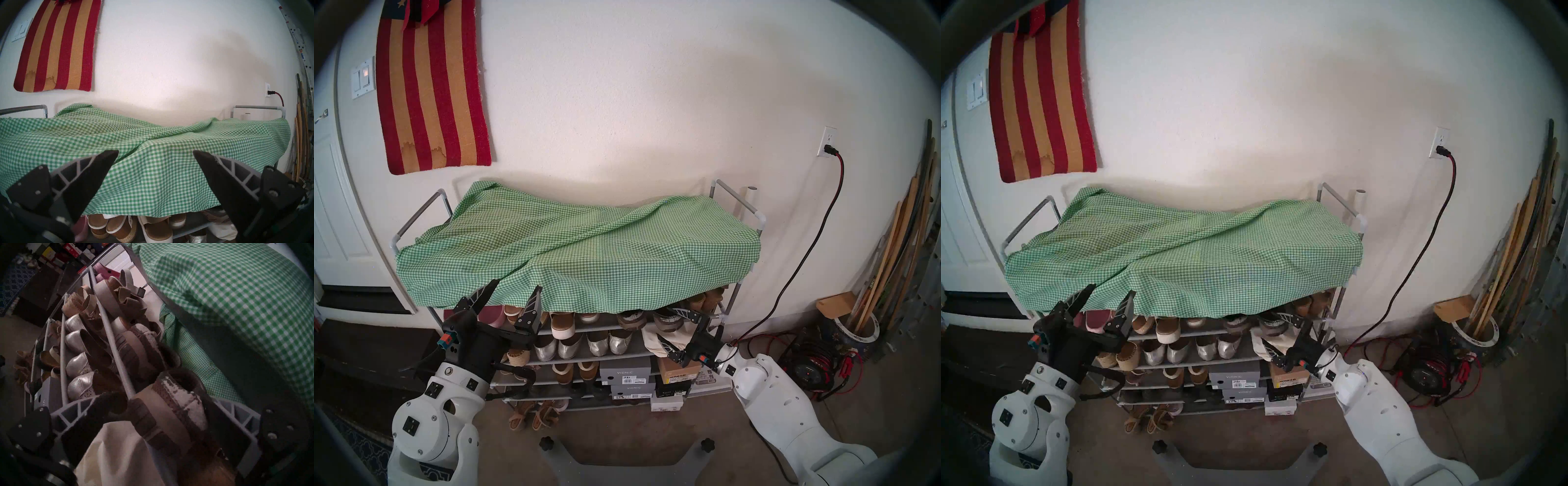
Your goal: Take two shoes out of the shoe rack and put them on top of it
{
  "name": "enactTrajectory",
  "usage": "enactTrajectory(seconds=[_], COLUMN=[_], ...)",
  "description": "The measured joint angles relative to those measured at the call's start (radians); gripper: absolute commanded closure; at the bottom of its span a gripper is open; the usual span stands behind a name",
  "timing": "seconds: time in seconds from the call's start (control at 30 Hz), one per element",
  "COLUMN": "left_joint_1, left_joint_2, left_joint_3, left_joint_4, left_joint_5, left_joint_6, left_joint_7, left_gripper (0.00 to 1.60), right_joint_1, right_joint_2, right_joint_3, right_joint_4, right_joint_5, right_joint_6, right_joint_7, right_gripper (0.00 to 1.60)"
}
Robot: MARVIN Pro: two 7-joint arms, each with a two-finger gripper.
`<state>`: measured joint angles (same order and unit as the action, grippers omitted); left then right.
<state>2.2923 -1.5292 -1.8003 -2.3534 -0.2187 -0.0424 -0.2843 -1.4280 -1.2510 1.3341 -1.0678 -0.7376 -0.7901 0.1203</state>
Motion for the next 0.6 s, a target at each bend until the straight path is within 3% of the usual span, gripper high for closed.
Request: enactTrajectory(seconds=[0.6], left_joint_1=[0.000], left_joint_2=[0.000], left_joint_3=[0.000], left_joint_4=[0.000], left_joint_5=[0.000], left_joint_6=[0.000], left_joint_7=[0.000], left_gripper=[0.00], right_joint_1=[0.067], right_joint_2=[-0.019], right_joint_3=[-0.005], right_joint_4=[0.074], right_joint_5=[-0.065], right_joint_6=[0.025], right_joint_7=[-0.022], right_gripper=[0.00])
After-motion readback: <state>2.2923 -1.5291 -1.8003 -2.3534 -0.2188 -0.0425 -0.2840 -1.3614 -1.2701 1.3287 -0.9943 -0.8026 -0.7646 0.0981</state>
